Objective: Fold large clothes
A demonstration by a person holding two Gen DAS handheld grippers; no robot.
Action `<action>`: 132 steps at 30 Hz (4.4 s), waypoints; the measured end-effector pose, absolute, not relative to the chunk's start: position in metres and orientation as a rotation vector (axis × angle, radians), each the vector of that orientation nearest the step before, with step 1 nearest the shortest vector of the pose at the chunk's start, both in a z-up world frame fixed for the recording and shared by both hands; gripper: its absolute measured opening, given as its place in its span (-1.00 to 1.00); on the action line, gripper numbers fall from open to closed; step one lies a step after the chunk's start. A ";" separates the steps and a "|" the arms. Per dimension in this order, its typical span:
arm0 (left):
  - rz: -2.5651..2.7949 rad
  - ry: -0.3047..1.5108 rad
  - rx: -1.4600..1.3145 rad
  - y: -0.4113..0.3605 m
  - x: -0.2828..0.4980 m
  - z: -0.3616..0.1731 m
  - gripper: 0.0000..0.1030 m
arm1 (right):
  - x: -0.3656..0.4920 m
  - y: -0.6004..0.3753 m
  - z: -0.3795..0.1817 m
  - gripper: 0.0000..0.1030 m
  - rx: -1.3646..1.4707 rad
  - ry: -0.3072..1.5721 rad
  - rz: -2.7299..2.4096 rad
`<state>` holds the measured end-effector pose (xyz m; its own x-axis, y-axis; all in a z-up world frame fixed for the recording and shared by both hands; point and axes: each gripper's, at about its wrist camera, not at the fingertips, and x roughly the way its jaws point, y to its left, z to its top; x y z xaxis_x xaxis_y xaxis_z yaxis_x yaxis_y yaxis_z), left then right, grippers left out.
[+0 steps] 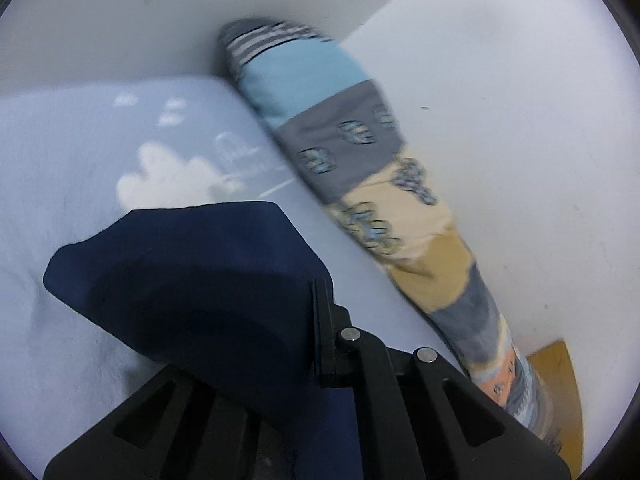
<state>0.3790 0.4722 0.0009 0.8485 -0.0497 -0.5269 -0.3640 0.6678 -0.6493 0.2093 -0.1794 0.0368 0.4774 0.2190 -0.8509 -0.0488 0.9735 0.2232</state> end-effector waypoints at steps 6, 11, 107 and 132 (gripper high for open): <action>0.113 0.533 -0.714 0.413 0.376 0.078 -0.98 | 0.206 -0.211 0.059 0.36 0.233 0.981 0.104; 0.016 0.528 -0.627 0.334 0.376 0.149 -0.98 | 0.197 -0.240 0.079 0.36 0.250 0.896 0.054; 0.096 1.008 0.001 0.036 0.165 -0.033 0.93 | 0.178 -0.283 0.039 0.37 0.199 1.048 0.020; 0.214 0.909 -0.004 -0.020 0.055 -0.067 1.00 | 0.053 -0.185 -0.020 0.81 -0.019 1.074 -0.017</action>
<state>0.0546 -0.0201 -0.0665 0.5950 0.1826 -0.7827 -0.1864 0.9786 0.0866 0.0528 -0.1853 -0.0199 0.4761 -0.0228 -0.8791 0.0046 0.9997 -0.0234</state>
